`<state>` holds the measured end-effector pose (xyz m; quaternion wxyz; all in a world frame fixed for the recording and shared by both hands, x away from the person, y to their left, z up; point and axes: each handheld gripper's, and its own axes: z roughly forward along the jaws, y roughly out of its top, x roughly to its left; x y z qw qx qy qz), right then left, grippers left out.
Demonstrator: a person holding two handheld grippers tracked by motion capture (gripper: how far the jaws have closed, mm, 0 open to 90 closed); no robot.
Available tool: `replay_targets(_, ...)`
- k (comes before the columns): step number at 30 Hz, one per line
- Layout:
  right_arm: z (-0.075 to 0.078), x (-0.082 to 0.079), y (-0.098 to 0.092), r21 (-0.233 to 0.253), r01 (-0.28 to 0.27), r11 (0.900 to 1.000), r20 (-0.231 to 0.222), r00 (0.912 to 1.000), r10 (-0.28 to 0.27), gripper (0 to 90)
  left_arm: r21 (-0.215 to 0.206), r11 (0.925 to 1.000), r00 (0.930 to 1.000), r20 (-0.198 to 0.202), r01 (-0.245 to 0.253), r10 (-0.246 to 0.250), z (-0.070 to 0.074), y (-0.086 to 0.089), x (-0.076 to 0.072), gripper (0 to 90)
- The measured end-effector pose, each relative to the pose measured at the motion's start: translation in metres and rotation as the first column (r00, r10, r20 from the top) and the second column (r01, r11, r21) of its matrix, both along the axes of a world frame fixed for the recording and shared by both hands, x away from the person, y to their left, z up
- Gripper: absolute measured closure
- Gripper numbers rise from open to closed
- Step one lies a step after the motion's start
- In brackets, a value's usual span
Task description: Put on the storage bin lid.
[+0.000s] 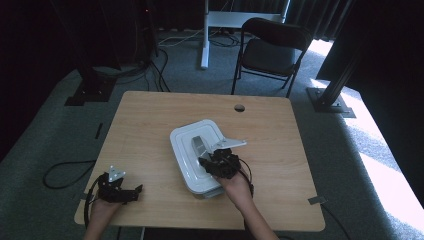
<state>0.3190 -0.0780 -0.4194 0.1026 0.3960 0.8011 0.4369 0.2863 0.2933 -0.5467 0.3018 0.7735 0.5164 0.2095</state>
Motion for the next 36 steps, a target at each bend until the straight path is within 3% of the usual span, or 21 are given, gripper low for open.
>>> replay_targets(4, 0.005, -0.001, -0.006, 0.036, -0.008, 0.999, 0.015, 0.9999, 0.007, 57.6, 0.0, 1.0, 1.0, 0.0, -0.001, 0.001, 0.0, 0.0, 0.0, 0.2)
replay_targets(8, 0.013, 0.001, -0.014, 0.048, -0.005, 0.999, 0.034, 0.9994, 0.004, 39.3, 0.0, 1.0, 1.0, 0.0, -0.004, 0.004, 0.0, 0.0, 0.0, 0.2)
replay_targets(9, 0.013, 0.001, -0.014, 0.048, -0.005, 0.999, 0.034, 0.9994, 0.004, 39.3, 0.0, 1.0, 1.0, 0.0, -0.004, 0.004, 0.0, 0.0, 0.0, 0.2)
replay_targets(14, 0.014, 0.007, -0.036, 0.075, 0.037, 0.996, 0.055, 0.9976, -0.041, 14.3, 0.005, 1.0, 1.0, -0.008, -0.001, 0.001, 0.001, -0.001, 0.002, 0.1)
replay_targets(17, 0.014, 0.011, -0.049, 0.085, 0.069, 0.994, 0.074, 0.9944, -0.076, 14.0, 0.004, 0.9999, 0.9999, -0.003, -0.011, 0.011, 0.003, -0.001, 0.002, 0.0)
replay_targets(20, 0.013, 0.015, -0.064, 0.089, 0.113, 0.99, 0.085, 0.9891, -0.12, 13.7, -0.042, 0.9986, 0.9994, 0.011, -0.033, 0.033, 0.007, -0.001, 0.002, 0.0)
replay_targets(26, 0.008, 0.022, -0.084, 0.101, 0.171, 0.98, 0.1, 0.9784, -0.181, 13.4, -0.037, 0.9986, 0.9988, 0.027, -0.039, 0.04, 0.014, -0.011, 0.005, 0.0)
replay_targets(33, -0.005, 0.035, -0.109, 0.073, 0.256, 0.964, 0.077, 0.9621, -0.262, 13.2, -0.019, 0.9996, 0.9998, 0.005, -0.02, 0.02, 0.011, -0.025, 0.012, 0.1)
replay_targets(36, -0.021, 0.044, -0.123, 0.067, 0.294, 0.954, 0.045, 0.9539, -0.297, 12.4, -0.021, 0.9998, 1.0, -0.006, -0.002, 0.002, 0.01, -0.032, 0.015, 0.1)
